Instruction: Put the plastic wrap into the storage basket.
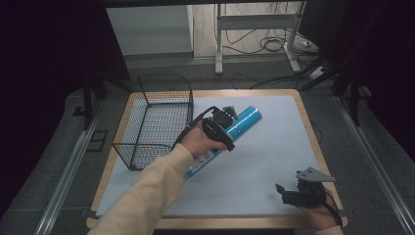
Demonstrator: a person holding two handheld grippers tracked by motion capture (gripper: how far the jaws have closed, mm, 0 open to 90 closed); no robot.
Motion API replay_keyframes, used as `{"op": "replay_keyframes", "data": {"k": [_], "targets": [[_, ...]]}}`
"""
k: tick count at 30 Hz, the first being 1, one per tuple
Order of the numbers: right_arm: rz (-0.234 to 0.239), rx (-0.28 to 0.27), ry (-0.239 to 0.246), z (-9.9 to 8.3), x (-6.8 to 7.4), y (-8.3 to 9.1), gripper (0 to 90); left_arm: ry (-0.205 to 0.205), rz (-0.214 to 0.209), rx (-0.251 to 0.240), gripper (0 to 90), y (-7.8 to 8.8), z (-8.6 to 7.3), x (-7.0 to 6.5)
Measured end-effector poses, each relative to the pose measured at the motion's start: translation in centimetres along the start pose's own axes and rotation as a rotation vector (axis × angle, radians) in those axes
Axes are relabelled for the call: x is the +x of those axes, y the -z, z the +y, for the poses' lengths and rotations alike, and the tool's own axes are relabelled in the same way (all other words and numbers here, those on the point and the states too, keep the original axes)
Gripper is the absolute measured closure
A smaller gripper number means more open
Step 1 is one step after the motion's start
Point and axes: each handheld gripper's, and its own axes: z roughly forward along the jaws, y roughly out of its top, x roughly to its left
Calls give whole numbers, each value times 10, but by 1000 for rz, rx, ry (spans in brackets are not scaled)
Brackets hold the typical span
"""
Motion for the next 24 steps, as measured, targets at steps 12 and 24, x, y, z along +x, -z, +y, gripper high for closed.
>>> {"op": "replay_keyframes", "data": {"k": [12,24], "targets": [[2,-5,4,0,0,1,107,8,25,-5,312,14,8,6],[1,-3,2,0,0,0,107,21,62,-12,312,21,15,17]]}}
